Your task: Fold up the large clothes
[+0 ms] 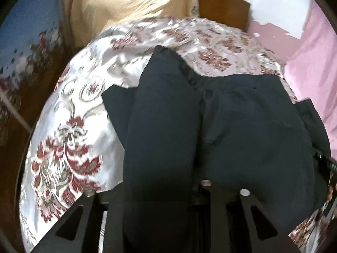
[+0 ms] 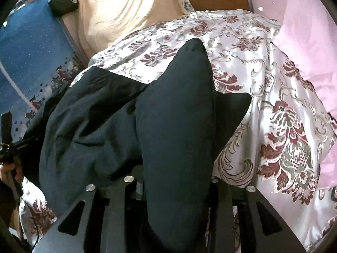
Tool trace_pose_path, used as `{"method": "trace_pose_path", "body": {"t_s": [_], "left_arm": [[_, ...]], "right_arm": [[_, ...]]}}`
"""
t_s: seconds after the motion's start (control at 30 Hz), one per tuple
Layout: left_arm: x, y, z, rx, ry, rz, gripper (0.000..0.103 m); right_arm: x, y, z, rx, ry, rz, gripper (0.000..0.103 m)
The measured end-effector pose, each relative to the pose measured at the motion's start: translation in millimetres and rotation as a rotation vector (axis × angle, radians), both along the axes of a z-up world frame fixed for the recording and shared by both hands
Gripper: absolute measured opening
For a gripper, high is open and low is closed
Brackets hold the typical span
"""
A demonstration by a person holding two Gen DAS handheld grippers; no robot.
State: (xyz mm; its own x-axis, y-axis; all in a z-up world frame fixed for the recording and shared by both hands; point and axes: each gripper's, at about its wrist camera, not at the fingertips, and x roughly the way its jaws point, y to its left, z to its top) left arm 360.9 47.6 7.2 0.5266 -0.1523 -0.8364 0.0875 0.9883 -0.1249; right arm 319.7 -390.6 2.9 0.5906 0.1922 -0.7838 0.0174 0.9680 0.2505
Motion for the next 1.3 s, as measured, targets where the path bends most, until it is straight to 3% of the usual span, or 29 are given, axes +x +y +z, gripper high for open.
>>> {"method": "trace_pose_path", "body": {"t_s": [0.07,0.13,0.23,0.27,0.33,0.53,0.7,0.93,1.3], "left_arm": [[1,2,-3,0.002,0.007,0.018,0.035],[-1,2,-6,0.013,0.0,0.029,0.039],[-5,3,-6,0.055,-0.023,0.078,0.072],[-7,5,-5,0.051,-0.033,0.089,0.075],[-10,9,-2,0.052,-0.053,0.122,0.081],[-28,10,15,0.032,-0.093,0.136,0.09],[-47,-2,33,0.054,-0.183,0.124,0.103],[-81,-20,53,0.086,-0.295,0.098,0.103],[-138,-39,81,0.108,-0.43,0.059,0.103]], "right_arm": [[3,0,-3,-0.004,0.012,-0.012,0.037],[3,1,-5,-0.018,0.023,-0.039,0.048],[3,3,-8,-0.04,0.031,-0.068,0.067],[3,3,-9,-0.041,0.035,-0.073,0.069],[2,5,-9,-0.059,0.035,-0.092,0.088],[-11,4,1,-0.089,-0.034,-0.157,0.101],[-28,14,25,-0.135,-0.139,-0.166,0.101],[-54,28,53,-0.154,-0.239,-0.183,0.101],[-108,48,74,-0.15,-0.333,-0.189,0.102]]}}
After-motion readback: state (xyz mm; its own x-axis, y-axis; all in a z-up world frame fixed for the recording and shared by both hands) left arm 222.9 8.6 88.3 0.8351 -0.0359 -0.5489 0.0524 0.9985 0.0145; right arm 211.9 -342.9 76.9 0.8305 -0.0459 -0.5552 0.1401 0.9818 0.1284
